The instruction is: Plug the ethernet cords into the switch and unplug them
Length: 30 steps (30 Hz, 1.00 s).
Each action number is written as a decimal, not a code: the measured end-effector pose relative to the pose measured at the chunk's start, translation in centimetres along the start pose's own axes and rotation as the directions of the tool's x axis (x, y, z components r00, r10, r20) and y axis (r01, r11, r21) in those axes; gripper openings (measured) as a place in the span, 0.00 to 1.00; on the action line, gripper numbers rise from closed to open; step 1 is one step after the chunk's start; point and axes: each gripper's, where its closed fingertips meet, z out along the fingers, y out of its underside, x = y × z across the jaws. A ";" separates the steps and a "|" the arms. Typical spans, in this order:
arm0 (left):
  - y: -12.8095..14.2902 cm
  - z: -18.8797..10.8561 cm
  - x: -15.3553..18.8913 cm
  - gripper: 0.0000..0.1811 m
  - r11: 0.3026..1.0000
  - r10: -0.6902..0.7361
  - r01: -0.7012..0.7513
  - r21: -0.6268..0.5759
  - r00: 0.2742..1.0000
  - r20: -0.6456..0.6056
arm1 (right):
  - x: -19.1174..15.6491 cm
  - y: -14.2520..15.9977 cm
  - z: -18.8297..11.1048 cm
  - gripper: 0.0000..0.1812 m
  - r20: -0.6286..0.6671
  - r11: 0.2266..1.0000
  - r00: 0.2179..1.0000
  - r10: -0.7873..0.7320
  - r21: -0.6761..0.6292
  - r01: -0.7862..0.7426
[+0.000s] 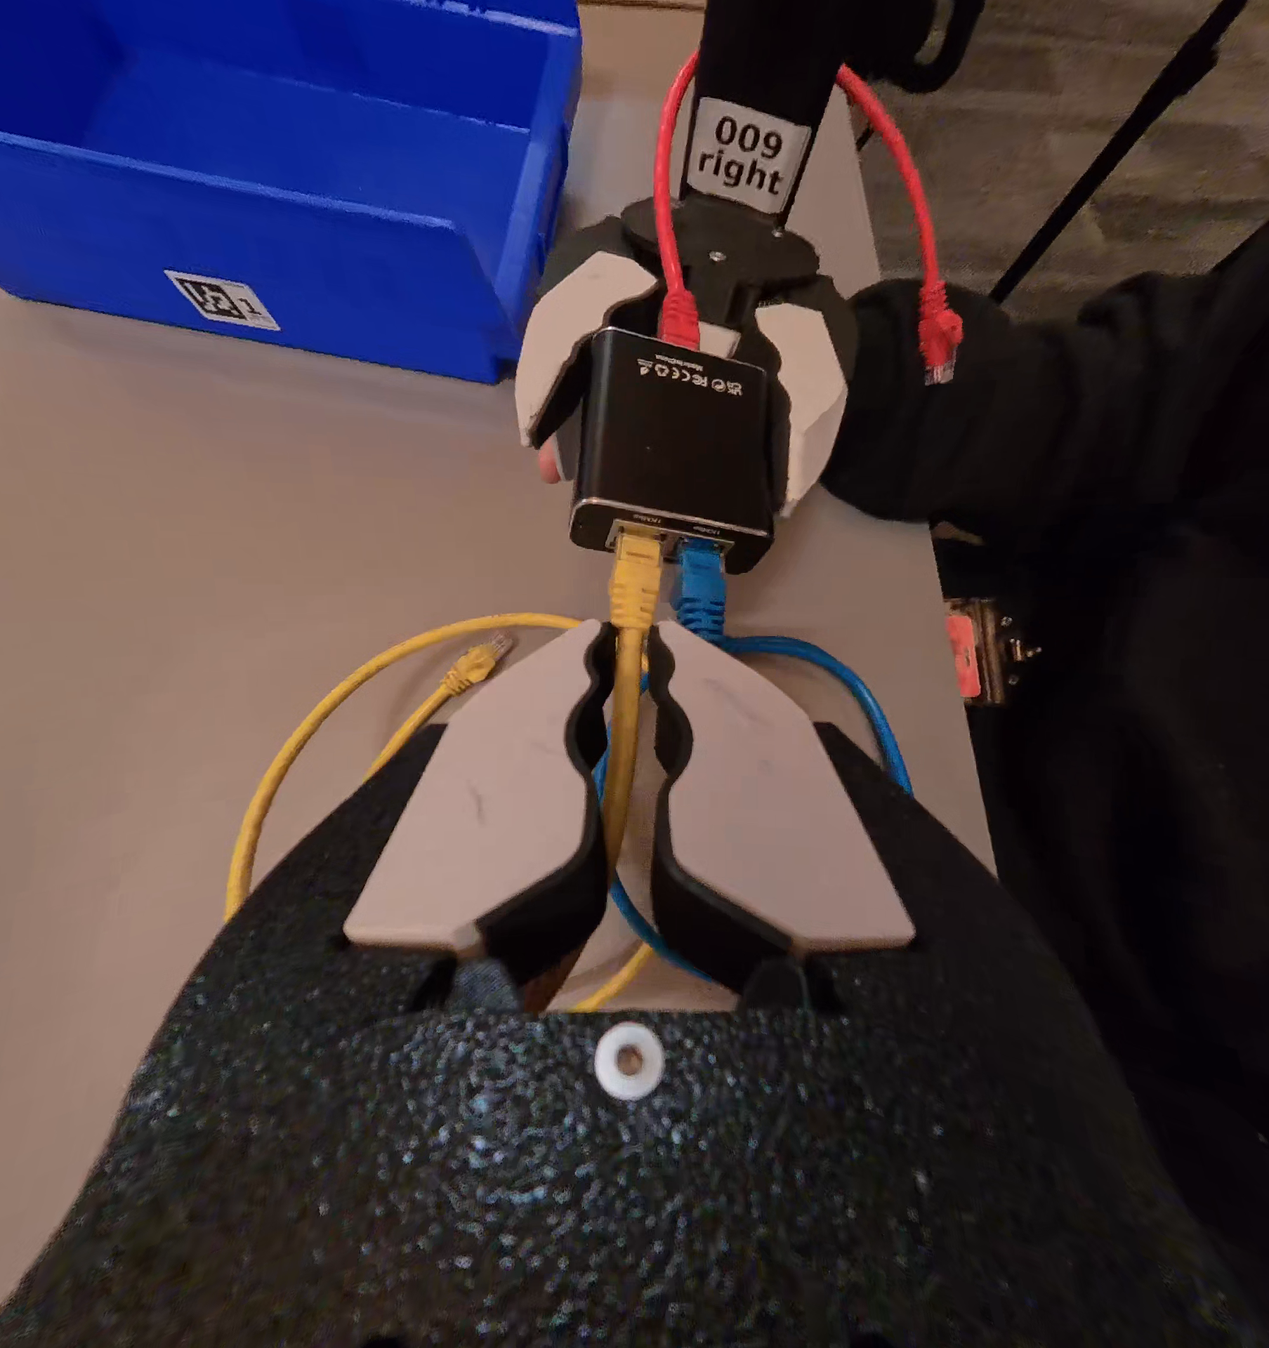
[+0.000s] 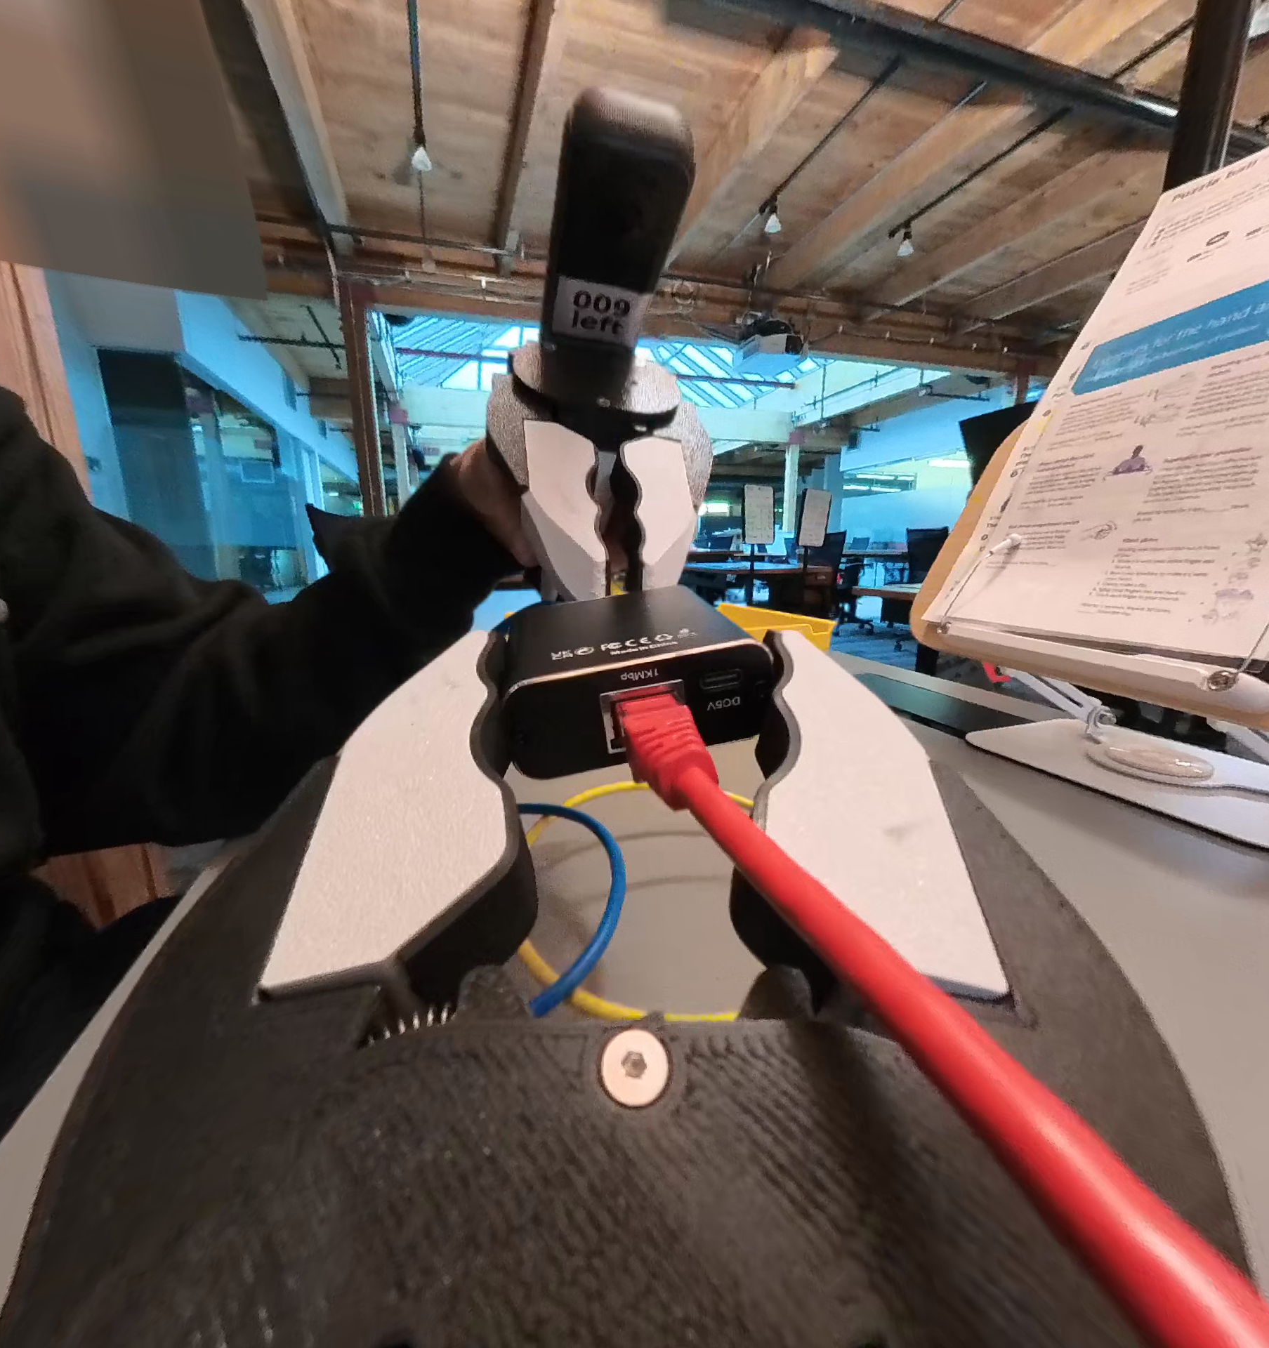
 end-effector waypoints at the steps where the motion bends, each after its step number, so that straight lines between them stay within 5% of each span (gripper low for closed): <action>1: -0.3 0.0 0.0 0.04 1.000 -0.002 0.002 0.021 1.000 -0.008 | 0.1 -0.2 0.0 0.37 -0.009 1.000 1.000 -0.009 0.013 0.009; 8: -2.0 -0.6 -0.1 0.05 0.985 0.094 -0.100 0.140 0.994 0.047 | 0.1 -1.6 -0.3 0.37 -0.025 0.995 0.997 -0.070 0.066 0.072; 10: -2.9 -1.7 -1.0 0.16 0.977 0.098 -0.127 0.173 0.981 0.166 | 0.1 -2.0 -0.4 0.37 -0.027 0.993 0.997 -0.077 0.084 0.079; 15: -5.6 -10.4 -4.4 0.24 0.883 -0.088 -0.173 0.436 0.852 0.516 | 1.1 -3.4 -0.8 0.37 -0.127 0.988 0.984 -0.122 0.083 0.134; 20: -2.9 -15.5 -7.1 0.24 0.814 -0.326 -0.050 0.579 0.786 0.526 | 0.6 -6.0 0.9 0.37 -0.191 0.964 0.945 -0.264 -0.015 0.266; 26: -1.1 -15.8 -8.0 0.25 0.825 -0.367 0.021 0.565 0.780 0.506 | 1.8 -14.5 2.1 0.37 -0.264 0.902 0.863 -0.430 -0.089 0.422; 30: -0.7 -15.1 -7.9 0.27 0.857 -0.330 0.019 0.515 0.788 0.519 | 4.4 -21.6 0.9 0.37 -0.378 0.827 0.739 -0.558 -0.179 0.533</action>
